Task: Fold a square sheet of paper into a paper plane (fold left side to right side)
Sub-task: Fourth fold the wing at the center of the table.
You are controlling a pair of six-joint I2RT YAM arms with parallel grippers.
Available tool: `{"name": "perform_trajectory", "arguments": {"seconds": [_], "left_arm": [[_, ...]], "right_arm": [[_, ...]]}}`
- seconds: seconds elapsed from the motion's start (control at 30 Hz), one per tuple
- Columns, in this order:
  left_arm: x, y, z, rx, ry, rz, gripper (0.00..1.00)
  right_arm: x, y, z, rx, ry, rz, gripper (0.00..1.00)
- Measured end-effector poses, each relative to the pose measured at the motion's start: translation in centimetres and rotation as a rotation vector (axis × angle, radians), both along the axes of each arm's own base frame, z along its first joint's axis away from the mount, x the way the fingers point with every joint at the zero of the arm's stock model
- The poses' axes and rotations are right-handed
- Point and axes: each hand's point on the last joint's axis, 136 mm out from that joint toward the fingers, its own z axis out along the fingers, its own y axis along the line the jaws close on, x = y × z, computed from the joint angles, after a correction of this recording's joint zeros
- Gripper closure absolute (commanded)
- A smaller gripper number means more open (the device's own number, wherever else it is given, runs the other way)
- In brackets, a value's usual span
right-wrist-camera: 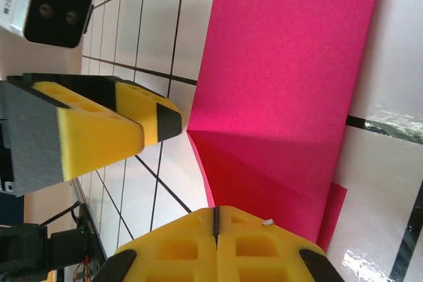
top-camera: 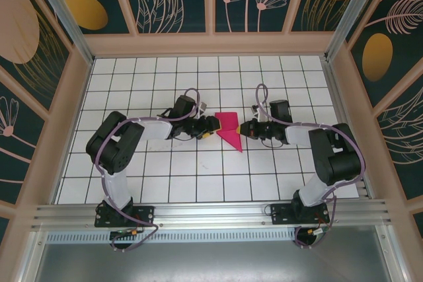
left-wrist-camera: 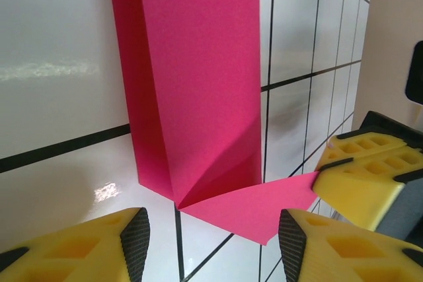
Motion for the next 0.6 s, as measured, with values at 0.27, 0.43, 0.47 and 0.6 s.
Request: {"name": "perform_trajectory", "arguments": {"seconds": [0.27,0.43,0.47,0.6], "left_arm": [[-0.2,-0.7,-0.9,-0.005,0.031,-0.007,0.46],[0.5,-1.6,0.3,-0.040,0.003,-0.016,0.48],[0.7,-1.7,0.4,-0.044,0.000,-0.015,0.49],[0.8,-2.0,0.6,-0.050,-0.004,-0.016,0.52]], "right_arm": [[-0.1,0.1,0.1,0.011,0.000,0.006,1.00],[-0.2,0.1,0.1,0.014,-0.001,0.009,1.00],[-0.1,0.1,0.2,0.015,-0.002,0.009,1.00],[-0.1,0.1,0.2,0.015,-0.003,0.009,1.00]]}}
